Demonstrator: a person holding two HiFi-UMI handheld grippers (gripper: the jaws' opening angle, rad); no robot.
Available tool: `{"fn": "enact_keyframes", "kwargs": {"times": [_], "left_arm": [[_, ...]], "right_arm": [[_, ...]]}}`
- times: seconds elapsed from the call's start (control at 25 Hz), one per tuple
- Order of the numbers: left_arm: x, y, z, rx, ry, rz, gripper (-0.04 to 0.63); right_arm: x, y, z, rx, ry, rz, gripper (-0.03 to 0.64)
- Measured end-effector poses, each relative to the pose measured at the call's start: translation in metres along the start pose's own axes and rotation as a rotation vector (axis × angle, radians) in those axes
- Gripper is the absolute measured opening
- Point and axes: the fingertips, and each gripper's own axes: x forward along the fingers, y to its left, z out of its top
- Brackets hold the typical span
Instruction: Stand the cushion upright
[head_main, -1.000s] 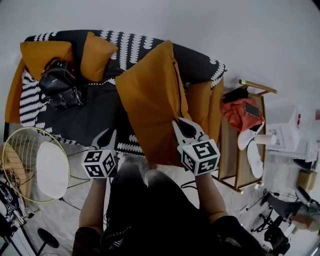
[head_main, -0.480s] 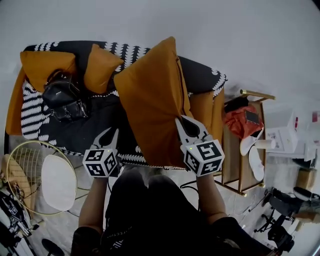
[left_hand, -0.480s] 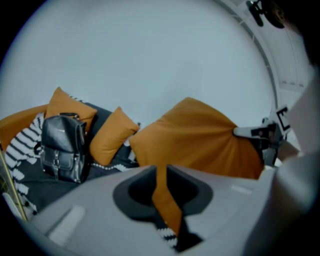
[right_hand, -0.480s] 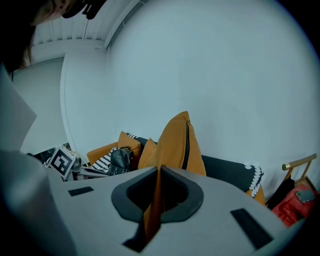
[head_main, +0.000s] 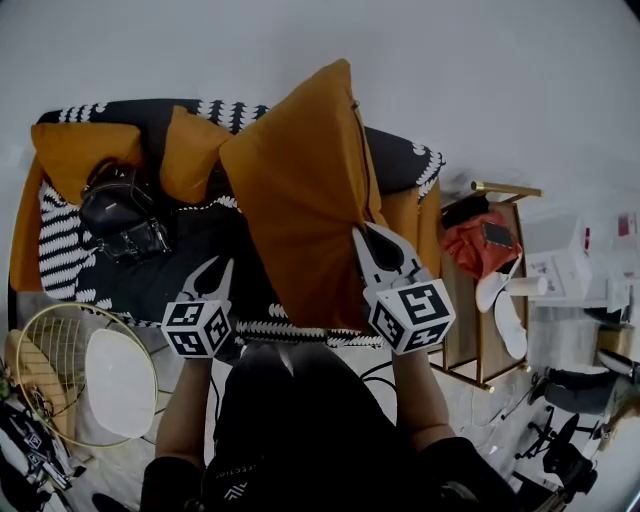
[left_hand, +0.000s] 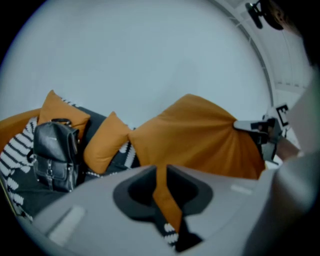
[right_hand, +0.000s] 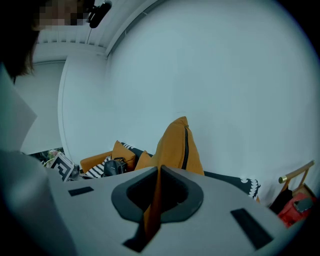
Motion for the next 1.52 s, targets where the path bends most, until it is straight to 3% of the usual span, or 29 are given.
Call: {"fn": "enact_keyframes", "kwargs": {"times": [0.68, 1.24, 1.52], "left_arm": [[0.047, -0.04, 0.046, 0.02, -0.062, 0.004, 0.066], [0.061, -0.043, 0.065, 0.048, -0.061, 0.047, 0.066], [0.058, -0.036, 0.07, 0.052, -0.064, 0.076, 0.066]], "right_arm": [[-0.008, -0.052, 0.033, 0.003, -0.09, 0.036, 0.0], [0.024, -0.067, 0.047, 0.036, -0.287, 0.107, 0.0], [0.045, -0.073, 0.041, 0.09, -0.366, 0.093, 0.0]]}}
